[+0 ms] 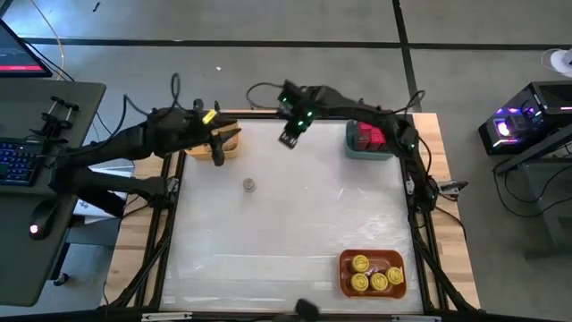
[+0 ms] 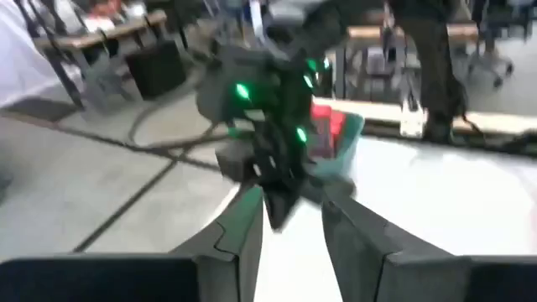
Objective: Sort spices by type
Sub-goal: Put the brown seasoning bottle into the yellow bin
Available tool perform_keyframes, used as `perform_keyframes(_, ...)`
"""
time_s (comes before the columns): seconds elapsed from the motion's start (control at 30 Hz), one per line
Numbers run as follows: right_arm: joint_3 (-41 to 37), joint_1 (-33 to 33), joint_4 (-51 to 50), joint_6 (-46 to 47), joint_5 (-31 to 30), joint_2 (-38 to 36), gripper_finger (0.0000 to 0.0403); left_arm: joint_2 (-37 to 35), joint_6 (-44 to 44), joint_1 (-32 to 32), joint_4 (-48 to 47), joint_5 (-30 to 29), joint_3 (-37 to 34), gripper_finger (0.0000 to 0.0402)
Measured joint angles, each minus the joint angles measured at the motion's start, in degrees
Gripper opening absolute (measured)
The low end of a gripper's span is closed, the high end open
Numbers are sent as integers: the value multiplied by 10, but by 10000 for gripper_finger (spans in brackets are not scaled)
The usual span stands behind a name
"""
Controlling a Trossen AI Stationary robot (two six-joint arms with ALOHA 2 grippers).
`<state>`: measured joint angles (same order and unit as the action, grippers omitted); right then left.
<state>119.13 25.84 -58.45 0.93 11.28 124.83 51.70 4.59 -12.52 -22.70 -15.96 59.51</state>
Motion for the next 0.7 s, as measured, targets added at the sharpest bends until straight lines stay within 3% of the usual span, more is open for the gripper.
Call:
perform_keyframes(0.33, 0, 101, -96, -34, -41, -114, 0, 145, -64, 2, -181, 174, 82, 200)
perform_keyframes(0.57, 0, 117, -162, -44, -53, -186, 0, 262, -92, 2, -274, 235, 100, 230)
perform_keyframes(0.7, 0, 121, -195, -45, -67, -225, 0, 329, -119, 2, -338, 233, 116, 232)
